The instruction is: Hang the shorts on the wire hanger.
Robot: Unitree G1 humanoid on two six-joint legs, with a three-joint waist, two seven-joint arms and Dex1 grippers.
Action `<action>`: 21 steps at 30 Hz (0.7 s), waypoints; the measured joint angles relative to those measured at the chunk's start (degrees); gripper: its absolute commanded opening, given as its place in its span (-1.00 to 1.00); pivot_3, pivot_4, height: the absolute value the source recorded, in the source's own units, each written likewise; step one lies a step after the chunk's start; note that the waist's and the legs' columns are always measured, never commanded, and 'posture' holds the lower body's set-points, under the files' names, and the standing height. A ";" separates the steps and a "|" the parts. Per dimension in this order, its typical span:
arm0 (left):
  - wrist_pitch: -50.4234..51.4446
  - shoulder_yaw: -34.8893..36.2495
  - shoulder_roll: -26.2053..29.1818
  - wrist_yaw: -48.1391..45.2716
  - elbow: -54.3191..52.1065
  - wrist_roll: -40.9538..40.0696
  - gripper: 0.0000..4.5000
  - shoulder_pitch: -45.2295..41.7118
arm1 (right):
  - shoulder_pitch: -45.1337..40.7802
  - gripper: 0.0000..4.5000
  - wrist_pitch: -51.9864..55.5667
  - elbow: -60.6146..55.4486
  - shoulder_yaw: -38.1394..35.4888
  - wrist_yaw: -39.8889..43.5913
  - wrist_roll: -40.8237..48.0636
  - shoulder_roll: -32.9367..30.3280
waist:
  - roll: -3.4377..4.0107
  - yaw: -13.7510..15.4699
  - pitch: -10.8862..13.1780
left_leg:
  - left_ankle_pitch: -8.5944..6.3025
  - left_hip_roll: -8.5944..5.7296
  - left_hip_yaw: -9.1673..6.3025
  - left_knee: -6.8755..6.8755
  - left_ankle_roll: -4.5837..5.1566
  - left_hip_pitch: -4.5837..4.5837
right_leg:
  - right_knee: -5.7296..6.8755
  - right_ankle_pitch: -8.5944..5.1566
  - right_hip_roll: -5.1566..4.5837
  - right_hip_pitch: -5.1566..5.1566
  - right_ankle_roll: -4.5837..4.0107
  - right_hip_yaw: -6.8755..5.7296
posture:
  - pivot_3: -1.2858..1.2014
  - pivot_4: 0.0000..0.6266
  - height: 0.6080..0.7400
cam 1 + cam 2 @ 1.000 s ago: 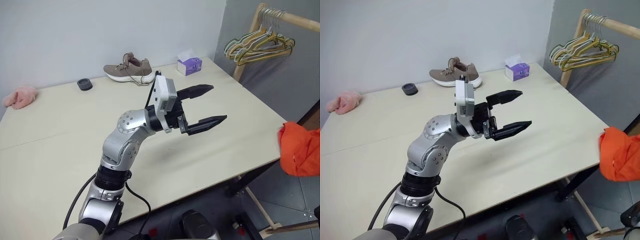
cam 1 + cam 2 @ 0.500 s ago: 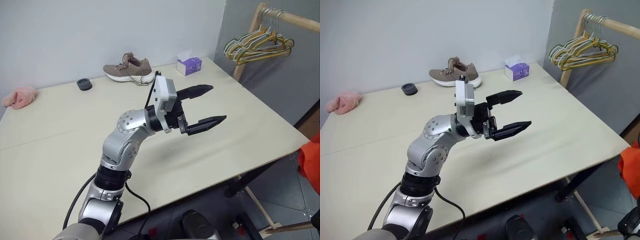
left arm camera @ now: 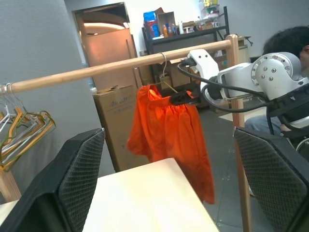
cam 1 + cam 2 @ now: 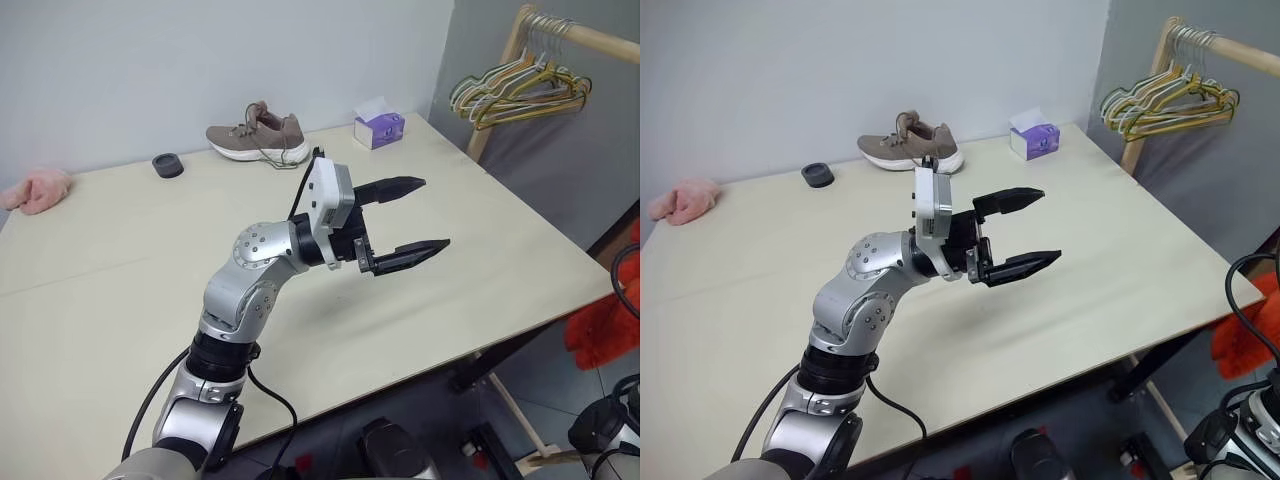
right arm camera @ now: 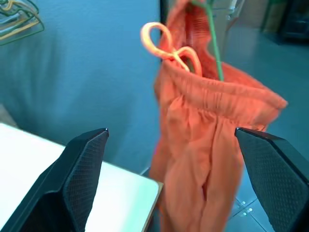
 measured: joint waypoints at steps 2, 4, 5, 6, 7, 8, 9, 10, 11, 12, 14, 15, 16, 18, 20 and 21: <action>-0.30 -0.03 -0.12 -0.01 0.06 0.08 1.00 0.00 | 4.74 0.99 -0.96 -5.89 5.84 -0.34 -0.64 4.32 | 0.05 0.00 0.00 | -0.02 0.00 0.01 -0.05 -0.04 -0.08 | 0.05 0.00 0.05 -0.14 0.00 0.07 | -0.26 -0.73 1.00; -0.43 -0.08 -0.10 0.01 0.05 0.10 1.00 0.01 | 8.43 0.99 -2.45 -9.74 12.24 -0.55 -1.49 6.50 | 0.12 0.05 0.00 | -0.02 -0.01 0.00 -0.03 -0.05 -0.35 | 0.08 0.00 0.05 -0.37 0.00 0.05 | -0.25 -0.73 1.00; -0.46 -0.06 0.09 0.05 0.05 0.12 1.00 0.08 | 9.77 0.99 -3.84 -11.25 15.02 -0.61 -2.23 6.46 | 0.13 0.17 0.00 | -0.02 -0.02 0.00 0.00 -0.05 -0.49 | 0.10 0.00 0.04 -0.50 0.01 0.04 | -0.25 -0.73 1.00; -0.47 -0.05 0.23 0.08 0.05 0.18 1.00 0.18 | 10.46 0.99 -5.34 -12.42 17.25 -0.60 -2.81 6.43 | 0.13 0.24 0.00 | -0.01 -0.02 0.00 0.08 -0.05 -0.67 | 0.13 0.01 0.04 -0.66 0.02 0.03 | -0.25 -0.73 1.00; -0.49 -0.05 0.38 0.14 0.05 0.24 1.00 0.33 | 10.64 0.99 -7.14 -13.10 19.20 -0.37 -3.17 6.40 | 0.12 0.35 0.00 | -0.01 -0.03 0.01 0.15 -0.05 -0.83 | 0.19 0.05 0.03 -0.84 0.08 0.01 | -0.25 -0.73 1.00; -0.52 -0.04 0.53 0.22 0.05 0.33 1.00 0.54 | 10.70 0.99 -8.54 -13.29 20.38 0.00 -3.25 6.39 | 0.10 0.46 0.02 | -0.01 -0.04 0.03 0.15 -0.05 -0.87 | 0.18 0.06 0.03 -0.88 0.10 0.00 | -0.25 -0.73 1.00; -0.69 0.01 0.88 0.65 0.04 0.70 1.00 1.04 | 10.79 0.99 -11.05 -13.08 22.25 0.56 -3.39 6.40 | 0.09 0.58 0.02 | -0.02 -0.05 0.04 0.16 -0.05 -0.86 | 0.18 0.07 0.03 -0.88 0.11 0.00 | -0.24 -0.74 1.00; -1.00 0.31 1.43 1.61 0.14 1.54 1.00 1.58 | 10.78 0.99 -13.93 -12.32 24.17 1.59 -3.44 6.38 | 0.08 0.63 0.02 | -0.02 -0.04 0.04 0.16 -0.05 -0.84 | 0.19 0.07 0.03 -0.89 0.11 0.00 | -0.23 -0.75 1.00; -1.53 0.85 1.83 2.71 0.38 2.49 1.00 2.12 | 10.78 0.99 -16.27 -11.59 25.81 2.74 -3.43 6.32 | 0.07 0.65 0.03 | -0.02 -0.04 0.03 0.15 -0.05 -0.83 | 0.21 0.07 0.03 -0.89 0.11 0.01 | -0.23 -0.75 1.00; -2.22 1.51 2.30 4.64 1.05 4.09 1.00 2.53 | 10.75 0.99 -19.30 -10.27 27.71 4.39 -3.38 6.02 | 0.07 0.71 0.03 | -0.01 -0.04 0.02 0.16 -0.04 -0.81 | 0.24 0.07 0.04 -0.89 0.10 0.00 | -0.23 -0.75 1.00; -3.77 4.16 3.63 10.81 3.85 8.89 1.00 3.38 | 10.44 0.99 -26.56 -6.57 32.86 9.11 -2.83 5.23 | 0.04 0.73 0.05 | -0.01 -0.03 -0.01 0.16 -0.04 -0.76 | 0.30 0.08 0.06 -0.88 0.11 -0.01 | -0.21 -0.76 1.00; -4.27 5.49 4.08 14.16 5.02 11.09 1.00 3.99 | 10.33 0.99 -29.47 -4.92 34.82 11.34 -2.54 5.12 | 0.02 0.81 0.06 | -0.01 -0.03 -0.05 0.16 -0.04 -0.76 | 0.31 0.09 0.06 -0.88 0.11 -0.01 | -0.20 -0.76 1.00; -4.53 7.30 4.12 18.27 6.32 13.48 1.00 4.77 | 10.09 0.99 -32.71 -2.50 36.50 13.82 -2.05 5.40 | 0.00 0.92 0.07 | -0.01 -0.03 -0.08 0.17 -0.04 -0.77 | 0.31 0.09 0.06 -0.87 0.12 -0.04 | -0.19 -0.77 1.00; -4.56 10.57 4.12 24.95 8.73 16.65 1.00 6.00 | 9.52 0.99 -38.30 1.77 38.71 17.72 -0.57 6.52 | -0.07 1.21 0.11 | -0.01 -0.03 -0.13 0.17 -0.04 -0.85 | 0.29 0.10 0.05 -0.90 0.14 -0.07 | -0.15 -0.77 1.00; -4.15 13.61 4.05 31.90 9.56 19.79 1.00 7.93 | 8.45 0.99 -44.52 6.95 41.65 21.11 -0.61 6.52 | -0.13 1.89 0.13 | -0.01 -0.05 -0.12 0.16 -0.04 -0.89 | 0.28 0.11 0.02 -0.94 0.15 -0.12 | -0.13 -0.78 1.00; -3.62 14.91 3.80 36.36 9.60 22.07 1.00 9.15 | 7.56 0.99 -47.30 10.33 42.82 23.14 -0.51 6.59 | -0.18 2.38 0.11 | -0.02 -0.05 -0.12 0.16 -0.04 -0.88 | 0.29 0.16 0.02 -0.94 0.19 -0.14 | -0.11 -0.79 1.00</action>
